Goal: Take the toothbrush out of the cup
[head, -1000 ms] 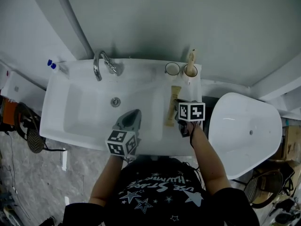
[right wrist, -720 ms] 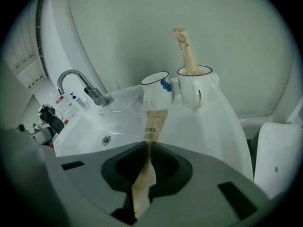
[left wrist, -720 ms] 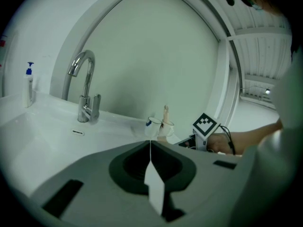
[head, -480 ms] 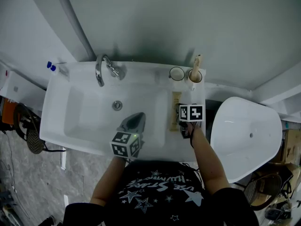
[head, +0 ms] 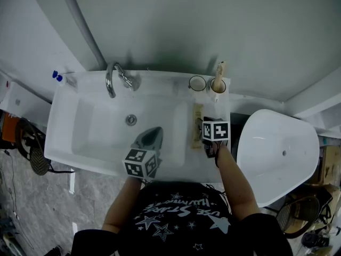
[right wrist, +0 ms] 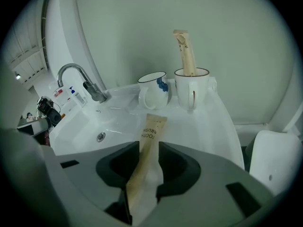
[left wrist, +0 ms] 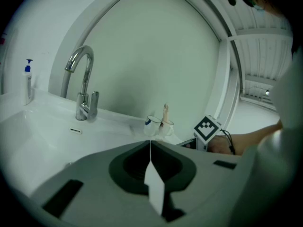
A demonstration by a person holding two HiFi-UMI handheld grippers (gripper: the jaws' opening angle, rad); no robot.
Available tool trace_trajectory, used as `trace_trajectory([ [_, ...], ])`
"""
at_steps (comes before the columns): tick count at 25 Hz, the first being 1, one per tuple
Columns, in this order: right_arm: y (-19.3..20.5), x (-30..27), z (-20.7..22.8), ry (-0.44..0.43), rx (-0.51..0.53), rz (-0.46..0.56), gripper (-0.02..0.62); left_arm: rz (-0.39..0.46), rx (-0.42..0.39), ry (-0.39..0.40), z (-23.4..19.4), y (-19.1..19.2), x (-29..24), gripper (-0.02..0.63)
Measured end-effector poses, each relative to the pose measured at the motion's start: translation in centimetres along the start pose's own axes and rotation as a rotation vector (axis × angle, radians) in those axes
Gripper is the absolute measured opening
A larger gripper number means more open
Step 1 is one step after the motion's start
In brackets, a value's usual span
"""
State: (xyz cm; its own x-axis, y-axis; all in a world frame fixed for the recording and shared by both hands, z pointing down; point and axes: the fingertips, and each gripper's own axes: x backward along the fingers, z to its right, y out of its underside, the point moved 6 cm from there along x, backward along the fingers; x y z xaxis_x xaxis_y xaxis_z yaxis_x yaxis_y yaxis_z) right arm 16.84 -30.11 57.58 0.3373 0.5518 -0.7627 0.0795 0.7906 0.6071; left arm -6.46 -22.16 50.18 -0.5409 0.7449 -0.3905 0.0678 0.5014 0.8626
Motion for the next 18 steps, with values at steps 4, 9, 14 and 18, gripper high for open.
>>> trace_trajectory([
  [4, 0.2, 1.0, 0.4, 0.006, -0.005, 0.024, 0.133, 0.008, -0.008, 0.002, 0.7, -0.2, 0.1, 0.020],
  [9, -0.3, 2.8, 0.5, -0.032, -0.001, 0.114, 0.129, 0.020, -0.015, -0.003, 1.5, -0.4, 0.1, 0.019],
  [14, -1.8, 5.3, 0.6, -0.023, 0.074, 0.238, 0.066, 0.054, -0.029, -0.006, 2.0, -1.7, -0.1, 0.020],
  [18, -3.3, 7.0, 0.7, -0.002, 0.123, 0.310, 0.031, 0.084, -0.042, -0.011, 2.2, -3.1, -0.3, 0.020],
])
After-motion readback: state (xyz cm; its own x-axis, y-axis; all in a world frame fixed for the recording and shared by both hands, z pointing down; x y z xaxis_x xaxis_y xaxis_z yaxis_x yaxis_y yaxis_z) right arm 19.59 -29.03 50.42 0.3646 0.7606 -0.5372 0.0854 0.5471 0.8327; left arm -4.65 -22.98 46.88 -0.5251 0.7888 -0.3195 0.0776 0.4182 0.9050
